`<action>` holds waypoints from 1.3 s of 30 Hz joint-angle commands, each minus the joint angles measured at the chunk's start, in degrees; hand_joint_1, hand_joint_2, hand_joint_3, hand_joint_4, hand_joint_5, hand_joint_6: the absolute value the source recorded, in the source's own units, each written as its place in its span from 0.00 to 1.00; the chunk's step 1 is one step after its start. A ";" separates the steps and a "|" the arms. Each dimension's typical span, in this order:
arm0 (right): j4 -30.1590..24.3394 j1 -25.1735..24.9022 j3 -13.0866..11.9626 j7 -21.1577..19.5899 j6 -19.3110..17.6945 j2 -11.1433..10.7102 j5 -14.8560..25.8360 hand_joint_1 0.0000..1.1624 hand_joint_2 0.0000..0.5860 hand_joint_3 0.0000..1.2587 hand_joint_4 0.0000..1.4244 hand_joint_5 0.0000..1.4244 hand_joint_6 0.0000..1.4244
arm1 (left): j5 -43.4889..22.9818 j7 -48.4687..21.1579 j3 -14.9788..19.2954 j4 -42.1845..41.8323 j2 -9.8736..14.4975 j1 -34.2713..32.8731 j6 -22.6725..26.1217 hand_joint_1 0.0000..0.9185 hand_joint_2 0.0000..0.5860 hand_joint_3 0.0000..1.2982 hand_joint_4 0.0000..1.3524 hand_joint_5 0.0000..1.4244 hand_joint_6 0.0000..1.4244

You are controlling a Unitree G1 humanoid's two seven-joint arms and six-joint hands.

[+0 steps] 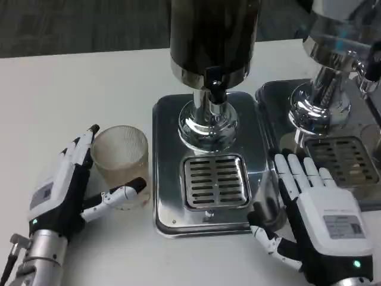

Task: Grasp the cup under the faucet to collect the drink, then remove the cup.

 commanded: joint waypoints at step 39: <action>2.00 -1.55 0.46 0.39 0.11 0.99 1.34 0.33 0.62 0.00 0.00 0.00 0.06 | 5.17 19.85 -8.69 3.20 -2.29 -2.50 2.33 0.59 0.03 0.52 0.59 0.68 0.82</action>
